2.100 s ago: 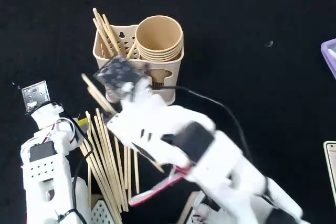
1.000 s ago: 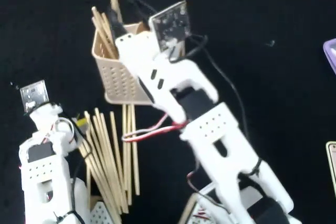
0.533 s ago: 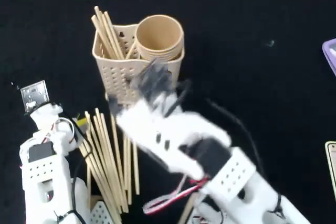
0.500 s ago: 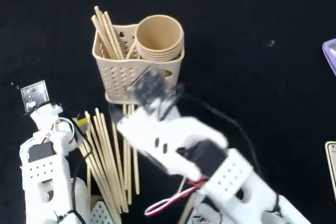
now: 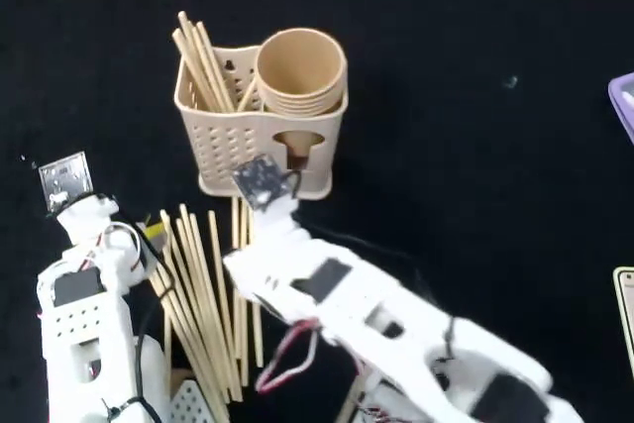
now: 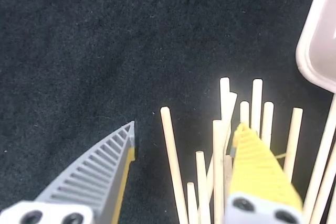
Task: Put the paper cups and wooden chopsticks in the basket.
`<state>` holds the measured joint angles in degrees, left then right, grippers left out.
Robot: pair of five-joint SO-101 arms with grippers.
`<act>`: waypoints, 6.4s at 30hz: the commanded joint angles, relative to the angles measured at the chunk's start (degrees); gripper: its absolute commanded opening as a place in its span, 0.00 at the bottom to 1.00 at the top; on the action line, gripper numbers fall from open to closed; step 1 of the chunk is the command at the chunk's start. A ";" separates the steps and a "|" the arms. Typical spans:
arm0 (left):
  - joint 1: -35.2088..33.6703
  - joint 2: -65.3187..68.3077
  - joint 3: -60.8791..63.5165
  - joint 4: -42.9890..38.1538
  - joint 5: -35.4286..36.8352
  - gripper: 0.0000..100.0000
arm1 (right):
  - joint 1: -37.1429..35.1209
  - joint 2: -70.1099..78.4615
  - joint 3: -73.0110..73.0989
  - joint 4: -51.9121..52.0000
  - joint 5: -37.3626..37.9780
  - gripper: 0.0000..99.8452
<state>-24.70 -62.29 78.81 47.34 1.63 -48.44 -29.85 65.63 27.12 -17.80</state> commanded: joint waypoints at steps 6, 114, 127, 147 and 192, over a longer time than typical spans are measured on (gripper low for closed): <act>0.22 -0.79 -0.31 -0.88 -0.09 0.29 | -0.70 22.02 -17.36 5.63 -0.70 0.16; 0.48 -0.79 -0.48 -0.88 -0.09 0.29 | -4.75 -29.14 4.97 12.48 12.57 0.19; 0.04 -0.79 -0.48 -0.88 -0.09 0.29 | -16.26 -6.55 3.21 -0.70 1.85 0.19; -6.37 -0.79 -0.84 -2.81 0.35 0.29 | -21.10 20.26 -11.82 -2.11 -0.70 0.19; -6.37 -0.79 -0.92 -2.81 0.09 0.29 | -10.99 21.41 -12.18 22.07 9.58 0.12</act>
<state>-30.59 -62.29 78.81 45.41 1.63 -60.22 -9.45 52.53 48.13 -8.66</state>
